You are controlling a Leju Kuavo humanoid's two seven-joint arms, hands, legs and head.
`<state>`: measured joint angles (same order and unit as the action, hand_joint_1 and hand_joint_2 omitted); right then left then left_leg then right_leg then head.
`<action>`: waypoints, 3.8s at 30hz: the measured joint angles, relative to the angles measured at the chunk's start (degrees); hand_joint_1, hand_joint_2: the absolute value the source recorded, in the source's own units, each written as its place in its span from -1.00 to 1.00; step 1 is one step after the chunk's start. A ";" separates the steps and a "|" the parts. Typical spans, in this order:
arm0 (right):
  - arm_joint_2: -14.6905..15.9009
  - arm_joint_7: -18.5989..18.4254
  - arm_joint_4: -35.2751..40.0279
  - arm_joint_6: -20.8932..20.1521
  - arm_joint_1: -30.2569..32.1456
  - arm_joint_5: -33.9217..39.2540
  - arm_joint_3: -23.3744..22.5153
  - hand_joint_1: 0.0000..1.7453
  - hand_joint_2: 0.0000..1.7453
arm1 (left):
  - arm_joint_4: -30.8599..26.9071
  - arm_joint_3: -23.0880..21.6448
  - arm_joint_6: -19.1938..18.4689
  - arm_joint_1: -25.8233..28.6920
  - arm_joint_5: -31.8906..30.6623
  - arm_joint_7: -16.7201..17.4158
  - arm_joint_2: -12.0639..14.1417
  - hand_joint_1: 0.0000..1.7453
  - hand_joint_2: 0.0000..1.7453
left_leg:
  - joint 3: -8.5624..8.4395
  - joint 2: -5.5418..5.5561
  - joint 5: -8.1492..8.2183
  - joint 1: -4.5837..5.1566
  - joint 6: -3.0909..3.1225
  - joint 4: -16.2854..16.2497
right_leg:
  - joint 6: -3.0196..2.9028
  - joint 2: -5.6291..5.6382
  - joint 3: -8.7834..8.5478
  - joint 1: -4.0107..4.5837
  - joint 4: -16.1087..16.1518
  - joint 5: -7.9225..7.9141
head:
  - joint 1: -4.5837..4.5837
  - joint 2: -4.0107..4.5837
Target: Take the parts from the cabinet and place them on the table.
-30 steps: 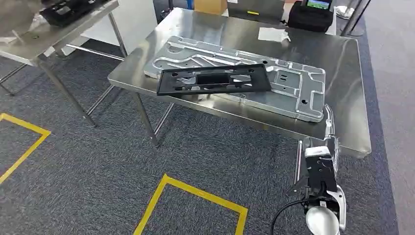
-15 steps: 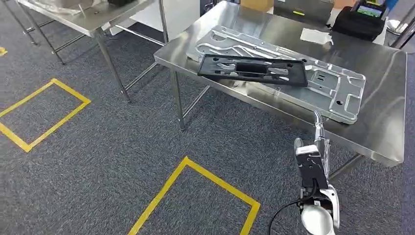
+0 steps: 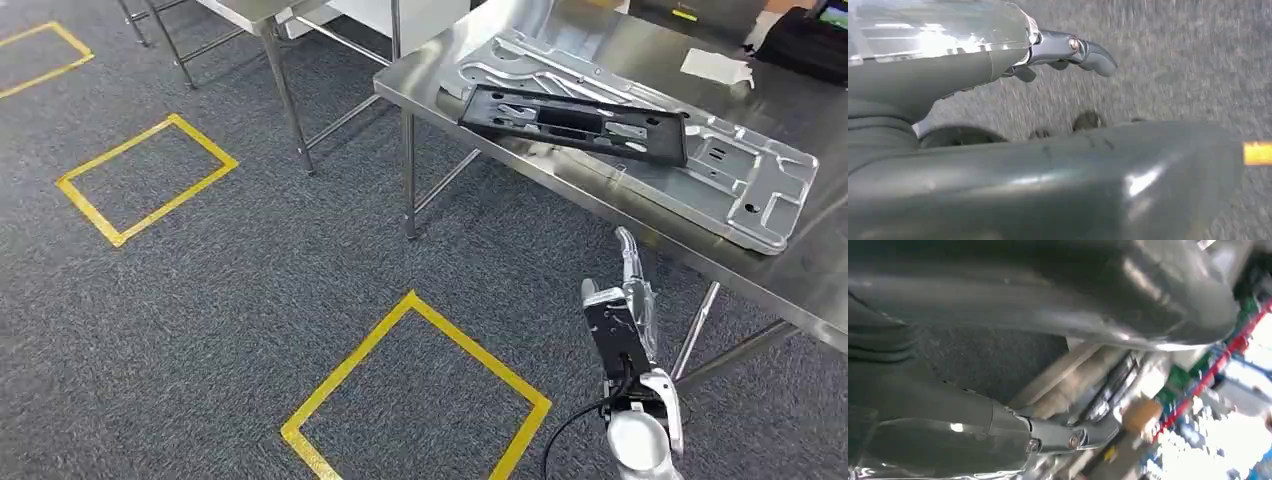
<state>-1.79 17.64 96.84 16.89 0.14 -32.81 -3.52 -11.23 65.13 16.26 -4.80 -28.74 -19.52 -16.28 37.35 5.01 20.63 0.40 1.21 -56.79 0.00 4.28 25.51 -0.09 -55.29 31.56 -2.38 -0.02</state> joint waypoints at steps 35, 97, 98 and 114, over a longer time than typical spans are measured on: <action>-0.31 -23.80 -84.58 -6.44 -3.23 -8.48 -5.46 -1.00 -1.00 | -0.02 -0.31 8.55 1.35 -3.58 -1.16 1.03 -1.00 -1.00 | 0.46 -3.17 8.37 -0.09 -1.82 -7.92 | -1.71 -4.61 4.17 -0.38 -1.43 -3.17 | -0.07 0.00; -0.24 -24.74 -85.94 -6.77 -1.54 -6.58 -16.94 -1.00 -1.00 | -3.67 -0.37 -4.04 2.35 -7.26 -2.69 9.86 -1.00 -1.00 | -0.09 -4.28 10.41 -0.59 -2.06 -9.93 | -1.86 -4.47 4.74 -0.35 -0.99 -4.07 | -0.07 0.00; -0.11 -24.74 -85.96 -6.77 -1.47 -6.60 -17.00 -1.00 -1.00 | -3.63 -0.66 -4.04 2.27 -7.28 -2.75 10.34 -1.00 -1.00 | 2.04 -4.47 12.15 -0.77 -2.27 -14.26 | -1.97 -5.35 4.69 -0.25 -1.00 -3.94 | -0.07 0.00; 0.83 -6.08 -85.72 -3.69 -2.88 -2.88 -22.47 -1.00 -1.00 | -10.54 -28.04 -1.20 -0.01 9.19 -20.76 7.79 -1.00 -1.00 | -3.62 -2.58 4.20 -0.61 0.42 -0.79 | 1.21 -4.62 12.11 -0.63 -18.92 6.15 | 0.02 0.00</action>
<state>-0.96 11.56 11.13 13.20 -2.74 -35.69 -25.99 -21.77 37.09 15.06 -4.80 -19.55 -40.28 -8.49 33.72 2.43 24.83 -0.21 1.63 -57.59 1.20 -0.33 37.62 -0.73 -74.22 37.70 -2.36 -0.02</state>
